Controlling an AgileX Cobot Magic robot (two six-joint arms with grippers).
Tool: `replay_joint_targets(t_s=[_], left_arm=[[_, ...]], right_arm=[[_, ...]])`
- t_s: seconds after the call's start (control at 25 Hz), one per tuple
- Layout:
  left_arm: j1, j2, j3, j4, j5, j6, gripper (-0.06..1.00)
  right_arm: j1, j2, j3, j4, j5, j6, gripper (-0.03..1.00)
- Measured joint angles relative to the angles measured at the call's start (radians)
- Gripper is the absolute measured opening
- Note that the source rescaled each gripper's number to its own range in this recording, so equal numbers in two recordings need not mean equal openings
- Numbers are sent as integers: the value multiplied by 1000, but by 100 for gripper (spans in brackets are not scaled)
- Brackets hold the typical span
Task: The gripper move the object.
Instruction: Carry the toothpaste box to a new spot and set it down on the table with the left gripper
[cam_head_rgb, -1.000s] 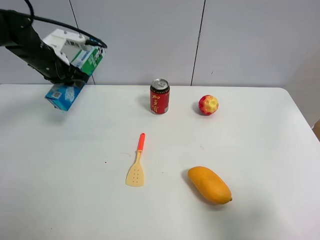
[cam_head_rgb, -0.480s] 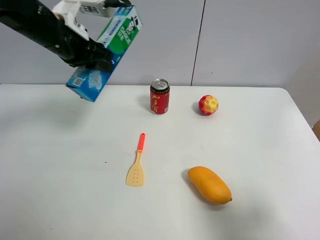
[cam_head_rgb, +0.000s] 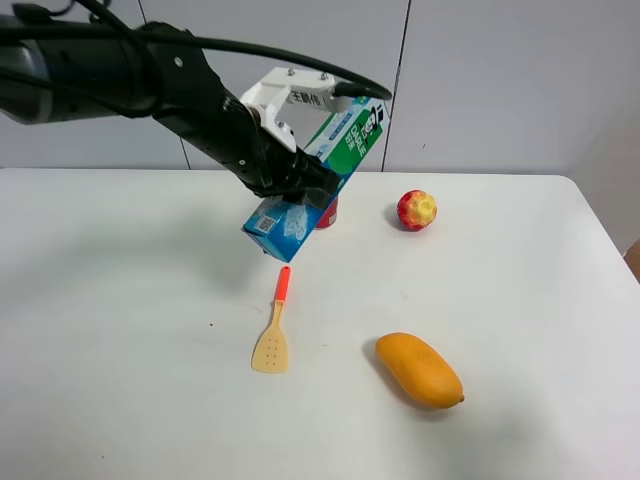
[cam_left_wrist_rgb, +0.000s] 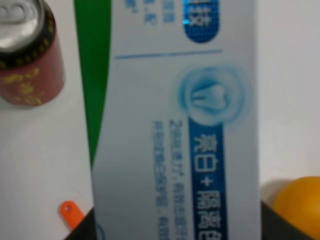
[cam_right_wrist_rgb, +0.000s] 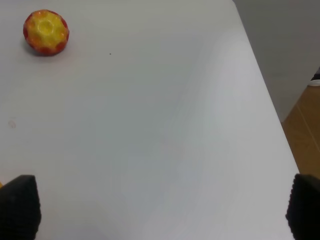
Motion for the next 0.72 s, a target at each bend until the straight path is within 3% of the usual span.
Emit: replay_joint_targets(t_s=[0.28,0.72], left_arm=[[0,109,0,-48,-58,68,2],[-41,228,-88,-54,-49,77,2]], right_arm=[[0,0,0,0,0,0,100],[0,0,0,0,0,0,100]])
